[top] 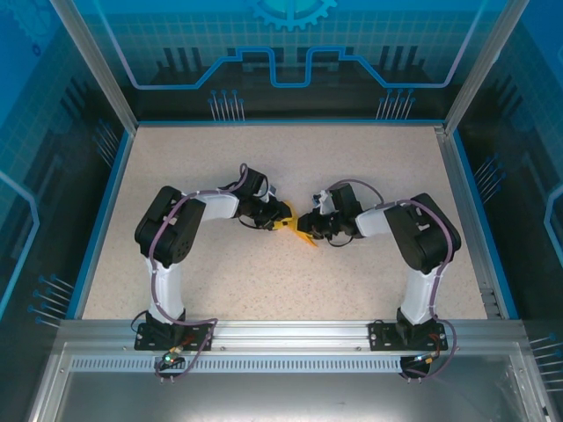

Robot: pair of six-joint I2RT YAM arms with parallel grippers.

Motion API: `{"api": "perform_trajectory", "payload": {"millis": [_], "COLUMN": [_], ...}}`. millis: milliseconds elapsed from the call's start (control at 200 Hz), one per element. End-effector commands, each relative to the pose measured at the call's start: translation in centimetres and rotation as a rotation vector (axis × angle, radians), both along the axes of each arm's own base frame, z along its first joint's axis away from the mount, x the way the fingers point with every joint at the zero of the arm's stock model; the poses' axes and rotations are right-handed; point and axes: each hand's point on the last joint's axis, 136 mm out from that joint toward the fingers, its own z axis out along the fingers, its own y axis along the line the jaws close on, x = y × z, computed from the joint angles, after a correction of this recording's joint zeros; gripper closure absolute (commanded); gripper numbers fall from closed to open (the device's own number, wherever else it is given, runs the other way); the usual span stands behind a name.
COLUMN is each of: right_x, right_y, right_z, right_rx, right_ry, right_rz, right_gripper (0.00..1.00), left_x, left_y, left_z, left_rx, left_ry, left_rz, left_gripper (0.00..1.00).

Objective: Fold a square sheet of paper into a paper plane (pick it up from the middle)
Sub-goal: Fold the wing for the fifth time at the center of the table.

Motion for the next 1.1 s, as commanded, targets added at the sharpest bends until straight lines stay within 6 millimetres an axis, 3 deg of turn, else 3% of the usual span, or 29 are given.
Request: {"api": "perform_trajectory", "payload": {"millis": [0,210,295,480,810,1095], "right_x": [-0.7,-1.1,-1.0,-0.8,-0.7,-0.3], "right_y": [-1.1,-1.9,-2.0,-2.3,-2.4,-2.4], "right_z": [0.1,-0.5,-1.0,-1.6,-1.7,-1.2], "right_rx": [-0.045,-0.09,-0.096,-0.067,0.013,0.072], "right_ry": [0.018,0.008,0.013,0.034,0.1,0.131], "right_rz": [0.026,0.035,0.032,0.003,-0.036,-0.07], "right_gripper": [0.79,0.78,0.83,0.94,0.98,1.0], "left_x": [-0.6,-0.4,-0.3,0.3,0.6,-0.7], "left_y": [0.5,0.2,0.0,-0.5,-1.5,-2.5], "left_z": [-1.7,-1.4,-1.0,0.5,3.5,3.2], "left_rx": [0.048,0.035,0.025,0.001,-0.091,-0.122], "left_ry": [0.049,0.047,0.043,0.006,-0.108,-0.143], "left_rz": [-0.008,-0.012,-0.017,-0.036,-0.078,-0.12], "left_gripper": [0.68,0.68,0.68,0.67,0.62,0.62]}}
